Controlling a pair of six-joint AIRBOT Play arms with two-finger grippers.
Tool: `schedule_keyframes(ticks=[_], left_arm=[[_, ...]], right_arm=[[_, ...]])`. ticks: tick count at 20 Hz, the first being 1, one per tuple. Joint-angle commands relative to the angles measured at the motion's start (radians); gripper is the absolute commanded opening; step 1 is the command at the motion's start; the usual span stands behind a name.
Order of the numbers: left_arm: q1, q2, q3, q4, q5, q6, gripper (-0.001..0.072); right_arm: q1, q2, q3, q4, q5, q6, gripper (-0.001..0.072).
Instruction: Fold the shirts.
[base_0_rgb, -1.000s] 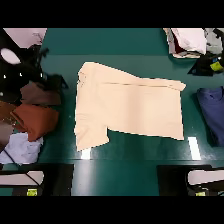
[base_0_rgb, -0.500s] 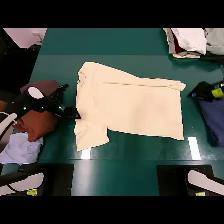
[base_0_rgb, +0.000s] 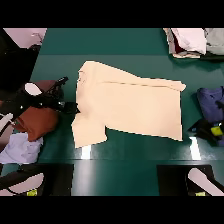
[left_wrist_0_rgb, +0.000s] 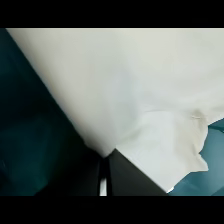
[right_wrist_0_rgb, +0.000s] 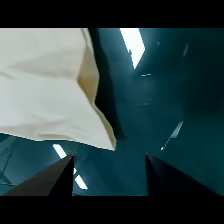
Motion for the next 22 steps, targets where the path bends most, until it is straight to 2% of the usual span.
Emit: schedule_keyframes(ticks=[1,3,6,7,8,10,11,14,16,22], left_arm=[[-0.001,0.008,0.015,-0.001,-0.005,0.000,0.0031],[-0.001,0.008,0.015,-0.001,-0.005,0.000,0.0031],[-0.001,0.008,0.015,-0.001,-0.005,0.000,0.0031],[-0.001,0.008,0.015,-0.001,-0.006,0.000,0.0031],[-0.001,0.008,0.015,0.000,-0.011,0.000,0.0031],[-0.001,0.008,0.015,0.000,-0.032,0.000,0.0030],[0.000,0.008,0.018,0.002,-0.047,0.000,0.0030],[0.002,0.072,0.093,0.063,-0.058,-0.034,0.0029],[0.002,0.154,0.224,0.105,-0.058,-0.050,0.0030],[0.002,0.303,0.845,0.119,-0.065,-0.060,0.0031]], right_arm=[[-0.028,0.012,-0.158,0.056,-0.103,-0.043,0.0469],[0.012,0.012,-0.182,0.100,-0.144,-0.045,0.0468],[0.104,0.011,-0.183,0.124,-0.174,-0.044,0.0427],[0.134,0.011,-0.183,0.122,-0.188,-0.044,0.0389],[0.159,0.011,-0.183,0.123,-0.213,-0.044,0.0241],[0.192,0.011,-0.178,0.123,-0.235,-0.044,0.0048],[0.205,0.012,-0.163,0.122,-0.227,-0.044,0.0014],[0.229,0.082,-0.026,0.123,-0.169,-0.035,0.0012],[0.229,0.158,0.134,0.122,-0.166,0.015,0.0013],[0.229,0.261,0.813,0.118,-0.201,0.073,0.0012]])
